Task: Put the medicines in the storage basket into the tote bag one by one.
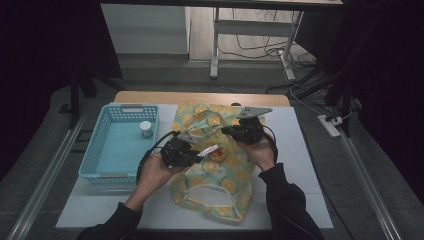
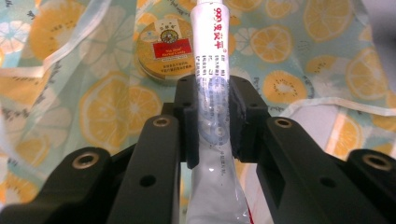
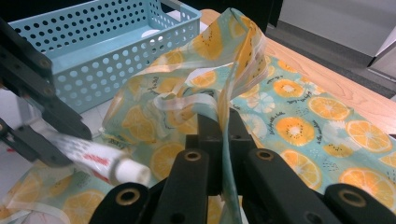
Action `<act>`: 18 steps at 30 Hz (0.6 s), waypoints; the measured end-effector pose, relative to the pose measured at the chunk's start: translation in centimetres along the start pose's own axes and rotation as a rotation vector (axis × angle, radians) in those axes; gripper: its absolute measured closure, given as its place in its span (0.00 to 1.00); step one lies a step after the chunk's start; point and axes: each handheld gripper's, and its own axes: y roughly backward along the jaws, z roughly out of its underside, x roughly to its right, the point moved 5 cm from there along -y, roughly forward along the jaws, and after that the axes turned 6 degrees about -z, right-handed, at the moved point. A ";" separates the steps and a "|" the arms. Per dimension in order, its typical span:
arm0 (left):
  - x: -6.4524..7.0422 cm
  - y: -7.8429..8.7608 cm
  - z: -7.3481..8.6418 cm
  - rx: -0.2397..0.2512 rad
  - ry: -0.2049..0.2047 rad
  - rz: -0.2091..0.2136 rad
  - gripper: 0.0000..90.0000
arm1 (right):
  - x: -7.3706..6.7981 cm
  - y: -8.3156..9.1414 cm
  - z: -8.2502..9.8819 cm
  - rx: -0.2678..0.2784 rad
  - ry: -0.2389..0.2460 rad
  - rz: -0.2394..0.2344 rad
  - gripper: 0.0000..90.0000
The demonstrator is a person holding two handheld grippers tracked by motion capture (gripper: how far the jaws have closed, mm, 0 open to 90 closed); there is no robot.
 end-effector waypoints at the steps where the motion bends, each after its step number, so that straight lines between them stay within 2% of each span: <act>1: 0.0 -0.3 0.0 -0.004 -0.002 -0.001 0.83 | 0.0 0.0 0.0 -0.001 0.000 0.000 0.99; 10: -0.7 -2.4 -0.3 -0.022 0.030 -0.022 0.83 | -0.2 -0.1 -0.1 0.004 -0.002 -0.006 0.99; 18: -1.9 -4.0 -0.4 -0.030 0.051 -0.074 0.83 | -0.1 -0.1 0.0 0.004 -0.006 -0.006 0.99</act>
